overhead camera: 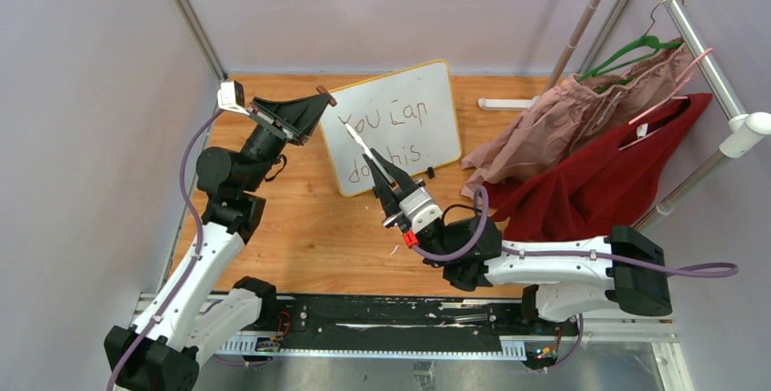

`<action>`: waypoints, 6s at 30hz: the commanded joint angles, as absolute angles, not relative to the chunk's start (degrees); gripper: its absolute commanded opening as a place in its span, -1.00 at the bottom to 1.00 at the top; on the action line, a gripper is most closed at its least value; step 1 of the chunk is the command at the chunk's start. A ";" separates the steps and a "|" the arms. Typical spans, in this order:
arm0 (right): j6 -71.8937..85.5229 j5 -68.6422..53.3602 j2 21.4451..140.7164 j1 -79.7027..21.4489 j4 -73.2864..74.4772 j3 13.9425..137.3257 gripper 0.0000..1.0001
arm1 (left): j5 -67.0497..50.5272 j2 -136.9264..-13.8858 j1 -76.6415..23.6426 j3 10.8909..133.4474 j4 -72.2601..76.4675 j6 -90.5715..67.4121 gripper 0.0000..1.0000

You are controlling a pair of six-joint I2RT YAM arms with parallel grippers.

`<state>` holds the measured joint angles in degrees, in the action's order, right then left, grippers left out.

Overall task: Write a sentence on the whiteboard
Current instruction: Close the whiteboard marker at the center of the board.

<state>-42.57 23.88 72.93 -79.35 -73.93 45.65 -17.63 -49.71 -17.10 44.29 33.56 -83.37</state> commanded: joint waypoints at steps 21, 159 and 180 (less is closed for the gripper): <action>-42.83 26.35 75.75 -80.16 -75.00 52.71 -1.00 | -18.63 -47.34 -18.85 45.51 35.88 -83.50 -1.00; -38.32 25.84 75.40 -80.24 -72.33 54.79 -1.00 | -18.01 -46.04 -21.35 45.79 35.69 -82.00 -1.00; -39.95 26.24 76.85 -80.24 -73.20 55.78 -1.00 | -19.10 -45.42 -21.97 45.97 35.69 -81.78 -1.00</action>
